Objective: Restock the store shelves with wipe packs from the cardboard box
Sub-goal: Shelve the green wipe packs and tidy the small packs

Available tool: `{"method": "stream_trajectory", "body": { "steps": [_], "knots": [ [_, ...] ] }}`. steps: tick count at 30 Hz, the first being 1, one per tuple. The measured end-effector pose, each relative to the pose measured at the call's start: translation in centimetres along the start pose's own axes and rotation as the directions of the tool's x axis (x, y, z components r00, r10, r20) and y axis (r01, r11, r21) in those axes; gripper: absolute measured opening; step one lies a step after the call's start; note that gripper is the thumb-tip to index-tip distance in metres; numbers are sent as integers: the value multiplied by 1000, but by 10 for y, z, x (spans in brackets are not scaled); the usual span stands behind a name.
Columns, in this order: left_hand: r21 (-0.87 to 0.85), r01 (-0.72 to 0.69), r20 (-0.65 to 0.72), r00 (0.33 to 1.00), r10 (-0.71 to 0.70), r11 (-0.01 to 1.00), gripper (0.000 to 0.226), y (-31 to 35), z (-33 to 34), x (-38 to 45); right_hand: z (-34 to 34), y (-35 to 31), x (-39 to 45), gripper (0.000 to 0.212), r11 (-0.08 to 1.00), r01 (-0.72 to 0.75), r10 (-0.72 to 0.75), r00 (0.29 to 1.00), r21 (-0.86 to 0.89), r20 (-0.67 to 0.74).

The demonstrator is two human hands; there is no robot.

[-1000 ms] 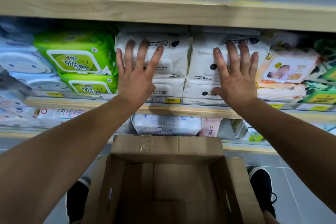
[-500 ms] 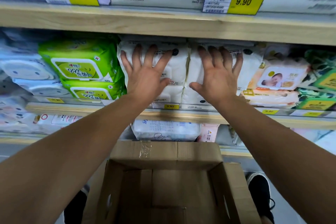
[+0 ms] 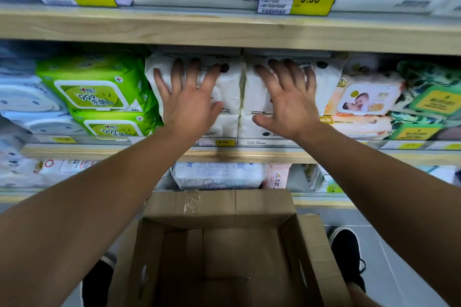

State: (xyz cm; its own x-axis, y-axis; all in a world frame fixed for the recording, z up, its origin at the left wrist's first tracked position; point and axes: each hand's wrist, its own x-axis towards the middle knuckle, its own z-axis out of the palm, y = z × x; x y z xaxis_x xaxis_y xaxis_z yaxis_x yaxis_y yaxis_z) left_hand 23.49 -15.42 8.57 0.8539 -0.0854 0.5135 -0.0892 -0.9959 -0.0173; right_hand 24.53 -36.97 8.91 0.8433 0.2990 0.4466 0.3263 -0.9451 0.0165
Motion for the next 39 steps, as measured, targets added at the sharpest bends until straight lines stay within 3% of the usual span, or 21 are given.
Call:
{"method": "stream_trajectory", "body": {
  "steps": [5,11,16,24,33,36,39],
  "knots": [
    [-122,-85,-19,996,83,989,75,40,-11,-14,-21,29,-61,91,997,-12,13,1000,74,-10],
    [-260,-242,-7,969,249,935,70,117,-20,-49,-32,81,-146,87,985,-171,163,972,35,170],
    [-308,-336,111,917,384,890,68,176,-6,-89,-28,121,-205,87,932,-358,328,901,57,285],
    [-413,-407,243,813,529,815,64,240,53,-136,5,172,-263,81,919,-394,355,843,16,405],
    [-455,-341,498,668,552,823,71,285,145,-147,91,199,-293,77,880,-471,394,797,62,457],
    [-441,-301,467,727,502,846,68,302,173,-141,115,211,-295,73,818,-563,475,776,117,414],
    [-444,-246,365,829,424,862,59,314,198,-126,139,228,-292,65,822,-560,526,816,101,241]
  ]
}}
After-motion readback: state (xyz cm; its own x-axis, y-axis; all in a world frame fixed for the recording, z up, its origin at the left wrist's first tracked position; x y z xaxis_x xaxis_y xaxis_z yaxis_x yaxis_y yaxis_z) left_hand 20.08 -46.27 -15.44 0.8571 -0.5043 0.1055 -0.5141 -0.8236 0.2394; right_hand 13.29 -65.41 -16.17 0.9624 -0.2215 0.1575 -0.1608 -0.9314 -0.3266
